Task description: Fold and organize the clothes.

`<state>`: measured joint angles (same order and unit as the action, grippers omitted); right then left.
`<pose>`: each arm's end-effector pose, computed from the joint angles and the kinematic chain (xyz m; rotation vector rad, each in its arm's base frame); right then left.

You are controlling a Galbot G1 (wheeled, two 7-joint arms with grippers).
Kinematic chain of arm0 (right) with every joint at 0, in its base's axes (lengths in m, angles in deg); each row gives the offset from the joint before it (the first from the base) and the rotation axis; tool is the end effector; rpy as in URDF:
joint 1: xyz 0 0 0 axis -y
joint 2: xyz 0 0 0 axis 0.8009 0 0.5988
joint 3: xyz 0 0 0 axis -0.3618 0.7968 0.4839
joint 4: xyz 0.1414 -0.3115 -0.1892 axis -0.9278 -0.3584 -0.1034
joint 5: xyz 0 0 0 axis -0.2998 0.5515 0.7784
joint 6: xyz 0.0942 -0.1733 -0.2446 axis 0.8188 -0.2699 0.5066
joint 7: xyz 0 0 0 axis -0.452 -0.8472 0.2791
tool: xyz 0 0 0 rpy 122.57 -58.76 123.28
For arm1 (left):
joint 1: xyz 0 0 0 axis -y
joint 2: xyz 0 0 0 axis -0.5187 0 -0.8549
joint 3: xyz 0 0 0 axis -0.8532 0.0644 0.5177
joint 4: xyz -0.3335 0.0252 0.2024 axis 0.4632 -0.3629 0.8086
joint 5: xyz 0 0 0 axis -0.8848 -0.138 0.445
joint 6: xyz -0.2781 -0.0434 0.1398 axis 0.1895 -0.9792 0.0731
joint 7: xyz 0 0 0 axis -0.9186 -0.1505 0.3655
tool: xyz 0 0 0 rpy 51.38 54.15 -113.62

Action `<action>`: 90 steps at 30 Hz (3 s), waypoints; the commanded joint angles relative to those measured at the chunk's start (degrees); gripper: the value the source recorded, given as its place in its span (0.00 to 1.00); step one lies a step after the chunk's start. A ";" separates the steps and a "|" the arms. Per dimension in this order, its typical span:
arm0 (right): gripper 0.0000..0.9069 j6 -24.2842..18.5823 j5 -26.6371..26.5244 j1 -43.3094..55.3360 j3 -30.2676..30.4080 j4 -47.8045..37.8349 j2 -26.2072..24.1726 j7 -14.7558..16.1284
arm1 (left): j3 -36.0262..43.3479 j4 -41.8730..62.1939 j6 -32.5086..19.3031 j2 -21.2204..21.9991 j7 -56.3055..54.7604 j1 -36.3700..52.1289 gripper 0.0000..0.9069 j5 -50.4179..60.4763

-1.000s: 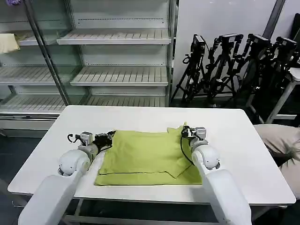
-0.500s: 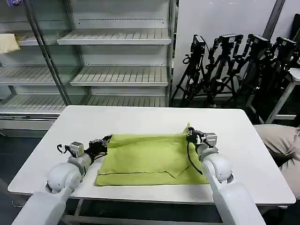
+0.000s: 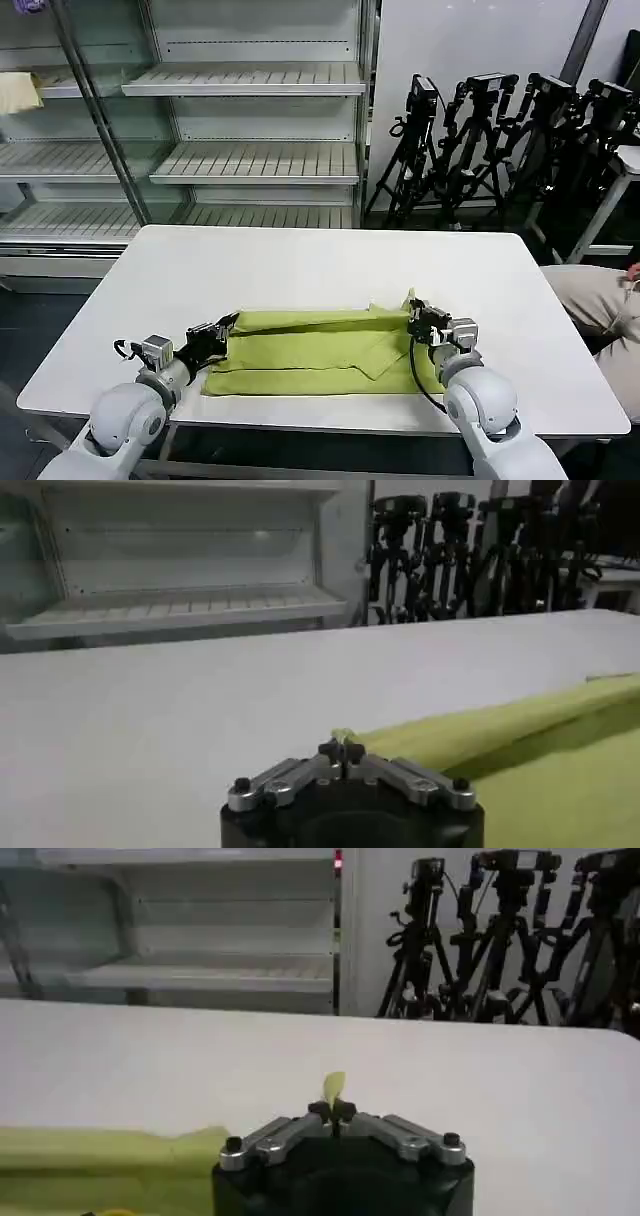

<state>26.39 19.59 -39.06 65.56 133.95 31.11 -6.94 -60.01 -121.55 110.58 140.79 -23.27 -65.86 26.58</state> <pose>0.2746 -0.0458 -0.2894 0.2089 -2.7917 0.0517 0.2592 0.1311 -0.2950 -0.4669 -2.7250 -0.0810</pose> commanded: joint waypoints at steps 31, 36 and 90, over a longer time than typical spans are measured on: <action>1.00 0.11 7.96 -12.06 -3.89 13.90 -1.39 1.88 | 5.01 -9.35 4.77 3.73 -27.80 -7.60 0.01 -8.11; 1.00 0.09 8.87 -12.44 -3.92 13.79 -1.23 1.96 | 6.34 -8.79 4.81 3.90 -27.56 -7.66 0.01 -8.37; 1.00 -3.11 13.20 -15.96 -5.13 12.72 -1.13 3.09 | -1.70 -20.89 7.45 -12.48 -12.79 -4.15 0.01 -2.54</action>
<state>23.47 32.68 -54.66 61.01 146.65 29.98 -3.80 -72.06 -132.85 116.21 125.52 -38.03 -72.99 23.71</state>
